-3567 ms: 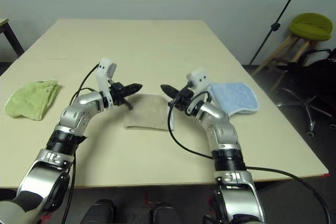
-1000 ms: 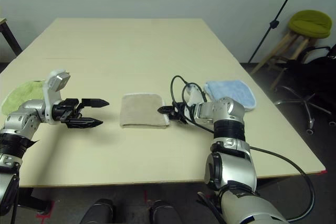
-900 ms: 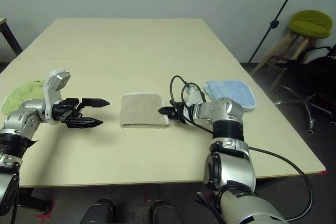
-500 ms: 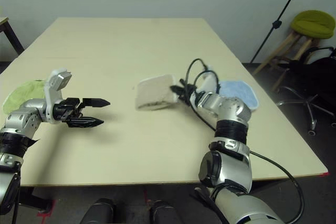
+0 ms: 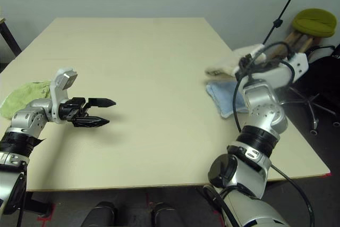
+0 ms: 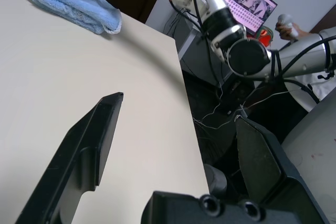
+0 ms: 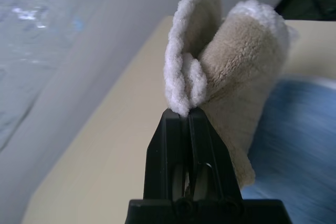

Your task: Fold the towel and set it aside.

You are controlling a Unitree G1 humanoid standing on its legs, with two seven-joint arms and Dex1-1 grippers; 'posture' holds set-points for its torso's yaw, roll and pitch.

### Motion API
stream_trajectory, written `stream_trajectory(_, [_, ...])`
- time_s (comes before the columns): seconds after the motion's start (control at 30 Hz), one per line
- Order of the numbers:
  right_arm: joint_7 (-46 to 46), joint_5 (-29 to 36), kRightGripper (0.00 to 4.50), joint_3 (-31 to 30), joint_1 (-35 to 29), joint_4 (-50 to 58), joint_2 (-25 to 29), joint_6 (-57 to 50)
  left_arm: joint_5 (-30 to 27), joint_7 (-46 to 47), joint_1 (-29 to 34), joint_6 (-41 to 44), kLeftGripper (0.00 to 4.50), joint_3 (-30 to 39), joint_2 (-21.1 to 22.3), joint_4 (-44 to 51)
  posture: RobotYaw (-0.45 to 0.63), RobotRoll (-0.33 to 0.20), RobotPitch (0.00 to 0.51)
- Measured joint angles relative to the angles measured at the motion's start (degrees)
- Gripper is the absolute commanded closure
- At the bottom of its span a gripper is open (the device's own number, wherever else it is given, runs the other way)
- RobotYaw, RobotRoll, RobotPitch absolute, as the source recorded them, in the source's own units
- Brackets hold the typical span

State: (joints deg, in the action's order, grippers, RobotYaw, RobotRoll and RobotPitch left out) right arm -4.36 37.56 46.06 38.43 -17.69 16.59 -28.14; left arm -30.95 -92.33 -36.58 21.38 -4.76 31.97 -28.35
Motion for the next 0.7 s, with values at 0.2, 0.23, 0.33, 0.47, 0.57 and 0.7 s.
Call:
stream_trajectory(0.2, [-0.5, 0.4, 4.00, 0.1, -4.7, -3.7, 0.1, 1.7, 0.0, 0.0, 0.0, 0.0, 0.00, 0.0, -0.3, -0.2, -0.01, 0.000, 0.026])
stream_trajectory(0.23, [-0.5, 0.4, 3.73, 0.1, -5.5, -4.9, 0.1, 1.7, 0.1, 0.0, 0.0, 0.0, 0.00, 0.0, -0.3, -0.2, -0.01, 0.000, 0.029])
stream_trajectory(0.33, [-0.9, 1.5, 2.68, 0.1, -7.8, -5.7, -0.1, -0.3, 0.8, 2.3, 0.3, 0.9, 0.00, 0.1, -0.4, 0.3, 0.00, 0.000, 0.034])
stream_trajectory(0.47, [-3.0, 4.4, 1.26, 0.0, -10.6, 0.1, -2.3, -3.6, 1.1, 5.8, 1.7, 3.2, 0.00, 0.5, -0.6, 1.6, 0.00, 0.000, 0.043])
stream_trajectory(0.57, [-5.5, 7.1, 0.14, -0.9, -14.4, 8.8, -5.7, -7.1, 0.6, 7.9, 2.8, 5.5, 0.00, 1.6, -1.1, 3.8, -0.02, 0.000, 0.056])
stream_trajectory(0.7, [-10.0, 10.1, 0.03, -3.6, -20.1, 21.4, -8.8, -12.4, 0.7, 14.9, 4.6, 8.8, 0.00, 2.5, -1.5, 8.1, -0.05, 0.000, 0.078])
